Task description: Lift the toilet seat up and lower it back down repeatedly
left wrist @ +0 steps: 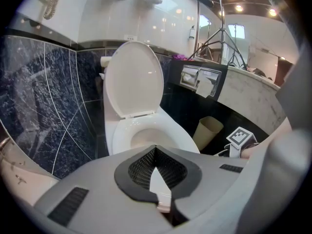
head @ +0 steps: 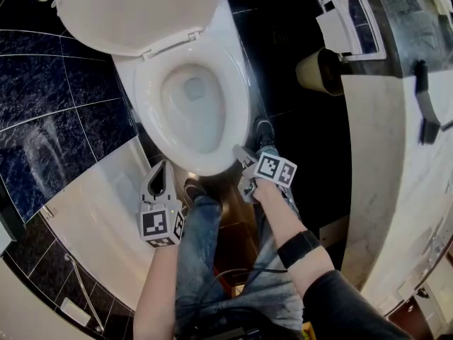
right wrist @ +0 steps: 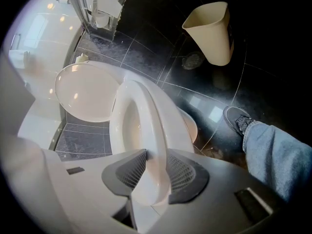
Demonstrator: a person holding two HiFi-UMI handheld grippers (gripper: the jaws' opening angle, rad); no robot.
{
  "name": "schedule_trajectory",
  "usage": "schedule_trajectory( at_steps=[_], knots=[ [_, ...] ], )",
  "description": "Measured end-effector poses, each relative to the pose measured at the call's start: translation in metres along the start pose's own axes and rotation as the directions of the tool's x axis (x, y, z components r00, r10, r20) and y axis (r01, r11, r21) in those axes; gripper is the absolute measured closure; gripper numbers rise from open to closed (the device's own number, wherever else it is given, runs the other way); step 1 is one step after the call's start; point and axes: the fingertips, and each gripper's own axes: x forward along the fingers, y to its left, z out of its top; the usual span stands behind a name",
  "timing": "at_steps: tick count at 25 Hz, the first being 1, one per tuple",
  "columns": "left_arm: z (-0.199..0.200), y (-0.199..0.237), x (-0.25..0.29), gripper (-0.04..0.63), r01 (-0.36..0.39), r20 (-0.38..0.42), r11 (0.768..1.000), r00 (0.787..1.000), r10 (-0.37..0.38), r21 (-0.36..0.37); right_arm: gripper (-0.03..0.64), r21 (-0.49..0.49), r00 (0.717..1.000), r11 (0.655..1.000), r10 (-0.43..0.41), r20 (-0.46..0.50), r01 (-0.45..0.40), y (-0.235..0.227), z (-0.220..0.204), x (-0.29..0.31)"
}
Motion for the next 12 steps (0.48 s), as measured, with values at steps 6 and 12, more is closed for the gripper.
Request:
schedule_trajectory(
  at_steps=[6,12],
  knots=[
    [0.001,-0.002,0.002,0.595,0.005,-0.005,1.000,1.000,-0.005,-0.009,0.476,0.010,1.000,1.000,-0.016,-0.014,0.017,0.002,0.001,-0.002],
    [0.003,-0.005,-0.001,0.595,0.011,0.000,1.000,1.000,-0.011,-0.014,0.478,0.012,0.999,1.000,-0.019,-0.033,0.020,0.015,0.000,-0.014]
  ],
)
